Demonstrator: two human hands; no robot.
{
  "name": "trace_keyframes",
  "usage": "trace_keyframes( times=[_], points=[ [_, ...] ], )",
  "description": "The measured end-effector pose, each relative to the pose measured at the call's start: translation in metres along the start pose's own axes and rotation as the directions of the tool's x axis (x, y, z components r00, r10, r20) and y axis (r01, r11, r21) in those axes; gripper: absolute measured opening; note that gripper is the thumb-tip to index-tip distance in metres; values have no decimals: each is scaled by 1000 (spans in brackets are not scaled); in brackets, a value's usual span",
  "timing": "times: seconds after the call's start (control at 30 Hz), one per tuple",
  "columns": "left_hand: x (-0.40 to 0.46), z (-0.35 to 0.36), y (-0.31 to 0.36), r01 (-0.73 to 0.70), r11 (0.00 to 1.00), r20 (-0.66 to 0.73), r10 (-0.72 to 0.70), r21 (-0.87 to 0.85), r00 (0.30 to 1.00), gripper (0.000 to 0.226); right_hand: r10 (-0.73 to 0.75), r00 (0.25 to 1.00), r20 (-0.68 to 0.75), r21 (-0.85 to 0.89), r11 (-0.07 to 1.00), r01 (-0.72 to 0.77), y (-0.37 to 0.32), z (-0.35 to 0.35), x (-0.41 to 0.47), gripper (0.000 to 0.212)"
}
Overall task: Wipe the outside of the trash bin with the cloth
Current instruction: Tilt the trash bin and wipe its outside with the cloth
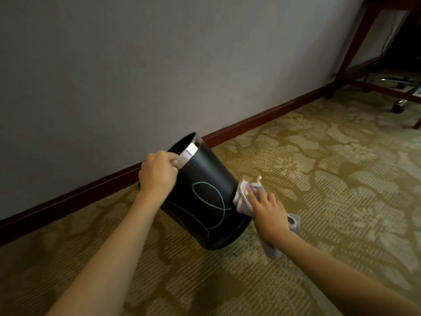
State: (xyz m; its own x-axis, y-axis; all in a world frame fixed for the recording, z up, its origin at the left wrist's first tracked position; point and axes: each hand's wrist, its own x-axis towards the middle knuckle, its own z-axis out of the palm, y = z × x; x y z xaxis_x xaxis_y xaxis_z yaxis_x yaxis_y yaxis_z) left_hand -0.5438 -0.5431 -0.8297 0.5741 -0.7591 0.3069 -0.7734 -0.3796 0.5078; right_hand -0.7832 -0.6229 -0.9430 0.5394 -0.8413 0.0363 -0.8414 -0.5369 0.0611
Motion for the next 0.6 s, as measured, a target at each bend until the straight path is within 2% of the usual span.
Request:
trace_keyframes(
  times=[0.07,0.13,0.2,0.27,0.4,0.5,0.6],
  points=[
    [1,-2,-3,7,1000,15,-7,10,1000,26,22,997,78,-12,1000,-21,10,1,-2,70],
    [-1,-1,0,-8,1000,26,8,27,1000,26,24,997,79,18,1000,-26,8,-10,4,66],
    [-4,1,6,-31,999,43,30,22,999,25,12,1000,16,74,997,-14,-3,-26,14,64],
    [-7,2,13,-55,998,62,54,10,997,24,-16,994,-106,127,991,30,-20,-45,25,65],
    [-12,8,22,-72,996,71,69,44,995,22,-90,942,-323,142,980,142,-46,-71,41,72],
    [-9,8,15,-59,998,72,57,25,996,22,-103,927,-360,114,982,153,-49,-65,38,73],
    [-8,6,3,-39,999,45,40,-12,998,20,-82,954,-289,83,990,111,-42,-44,32,71]
  ],
)
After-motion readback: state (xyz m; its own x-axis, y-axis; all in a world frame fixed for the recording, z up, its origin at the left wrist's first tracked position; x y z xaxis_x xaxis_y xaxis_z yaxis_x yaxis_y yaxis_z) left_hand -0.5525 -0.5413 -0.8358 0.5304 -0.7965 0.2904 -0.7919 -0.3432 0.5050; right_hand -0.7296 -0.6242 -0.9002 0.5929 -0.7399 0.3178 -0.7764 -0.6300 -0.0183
